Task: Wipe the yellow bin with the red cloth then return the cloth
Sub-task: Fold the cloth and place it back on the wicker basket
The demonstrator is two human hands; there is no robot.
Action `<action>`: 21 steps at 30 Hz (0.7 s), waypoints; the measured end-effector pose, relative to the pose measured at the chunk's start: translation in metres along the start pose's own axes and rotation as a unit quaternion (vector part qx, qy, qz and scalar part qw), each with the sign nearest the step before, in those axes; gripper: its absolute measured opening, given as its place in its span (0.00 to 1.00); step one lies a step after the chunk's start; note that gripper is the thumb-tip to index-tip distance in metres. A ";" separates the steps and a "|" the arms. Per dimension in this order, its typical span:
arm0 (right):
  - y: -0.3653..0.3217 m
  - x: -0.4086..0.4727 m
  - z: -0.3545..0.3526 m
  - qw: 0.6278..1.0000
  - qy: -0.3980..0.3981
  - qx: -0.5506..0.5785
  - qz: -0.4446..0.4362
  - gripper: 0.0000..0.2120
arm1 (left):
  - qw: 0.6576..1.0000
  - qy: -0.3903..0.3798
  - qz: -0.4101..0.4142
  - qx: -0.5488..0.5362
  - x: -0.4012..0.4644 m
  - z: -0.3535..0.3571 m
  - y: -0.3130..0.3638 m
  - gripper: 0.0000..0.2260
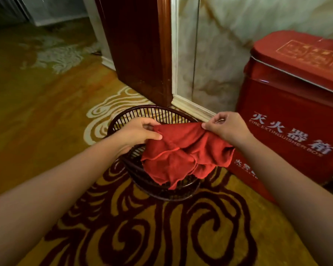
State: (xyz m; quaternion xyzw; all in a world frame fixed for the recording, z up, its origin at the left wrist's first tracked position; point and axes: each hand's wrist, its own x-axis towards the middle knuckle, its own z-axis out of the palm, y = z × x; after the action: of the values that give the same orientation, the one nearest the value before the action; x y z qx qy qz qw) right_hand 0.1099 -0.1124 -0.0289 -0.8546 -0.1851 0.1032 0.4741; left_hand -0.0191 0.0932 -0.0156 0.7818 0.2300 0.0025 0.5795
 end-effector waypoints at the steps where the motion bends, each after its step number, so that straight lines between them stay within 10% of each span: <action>1: 0.007 0.002 0.002 1.000 0.001 -0.016 0.016 0.13 | 1.000 0.001 -0.012 -0.012 0.008 0.004 -0.006 0.15; 21: 0.092 -0.004 0.002 0.984 0.066 -0.085 0.142 0.07 | 0.991 -0.043 0.007 0.123 0.091 0.088 -0.040 0.19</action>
State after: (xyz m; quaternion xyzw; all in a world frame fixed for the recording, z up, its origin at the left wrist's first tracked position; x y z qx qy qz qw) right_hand 0.1259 -0.1566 -0.1083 -0.9145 -0.0378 0.0968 0.3911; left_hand 0.0719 0.0551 -0.1045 0.8482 0.1977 -0.0558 0.4883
